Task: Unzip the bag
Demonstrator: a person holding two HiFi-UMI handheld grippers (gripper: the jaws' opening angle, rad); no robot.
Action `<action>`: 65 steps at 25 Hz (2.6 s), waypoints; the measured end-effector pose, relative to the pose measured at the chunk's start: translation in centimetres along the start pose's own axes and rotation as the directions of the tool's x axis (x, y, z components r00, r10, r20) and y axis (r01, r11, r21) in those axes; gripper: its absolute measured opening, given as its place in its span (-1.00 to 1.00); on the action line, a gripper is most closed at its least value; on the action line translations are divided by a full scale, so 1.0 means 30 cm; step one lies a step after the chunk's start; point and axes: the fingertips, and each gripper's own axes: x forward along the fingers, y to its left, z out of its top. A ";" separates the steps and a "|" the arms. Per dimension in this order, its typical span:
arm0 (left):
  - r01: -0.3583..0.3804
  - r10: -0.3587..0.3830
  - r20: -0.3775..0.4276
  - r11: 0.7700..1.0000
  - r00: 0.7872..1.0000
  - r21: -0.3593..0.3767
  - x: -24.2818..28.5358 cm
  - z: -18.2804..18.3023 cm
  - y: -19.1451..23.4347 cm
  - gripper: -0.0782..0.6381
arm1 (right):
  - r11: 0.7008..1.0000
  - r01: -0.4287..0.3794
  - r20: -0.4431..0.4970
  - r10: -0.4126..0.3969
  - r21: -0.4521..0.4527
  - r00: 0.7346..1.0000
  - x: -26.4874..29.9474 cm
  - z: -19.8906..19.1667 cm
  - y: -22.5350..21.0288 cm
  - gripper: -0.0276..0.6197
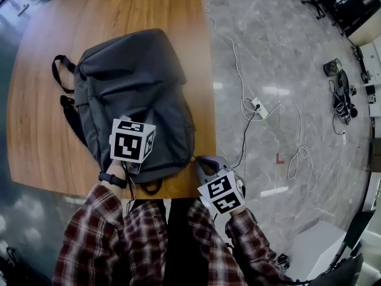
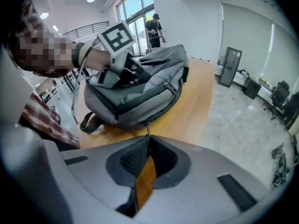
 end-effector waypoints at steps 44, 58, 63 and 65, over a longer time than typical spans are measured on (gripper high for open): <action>0.295 -0.226 -0.199 0.572 0.954 0.765 0.026 0.083 -0.199 -0.76 | 0.979 -0.060 0.004 0.062 -0.195 0.998 0.111 0.275 -0.069 -0.88; 0.174 -0.130 -0.118 0.803 0.985 0.570 0.169 0.251 0.020 -0.76 | 0.989 -0.146 0.108 0.148 -0.023 0.983 -0.033 0.176 0.207 -0.88; 0.119 -0.087 -0.087 0.862 0.992 0.493 0.177 0.280 0.148 -0.76 | 0.987 -0.161 0.137 0.163 -0.025 0.977 -0.023 0.208 0.231 -0.88; 0.091 -0.068 -0.068 0.895 0.995 0.437 0.175 0.274 0.214 -0.76 | 0.990 -0.139 0.141 0.142 -0.031 0.980 -0.008 0.209 0.189 -0.88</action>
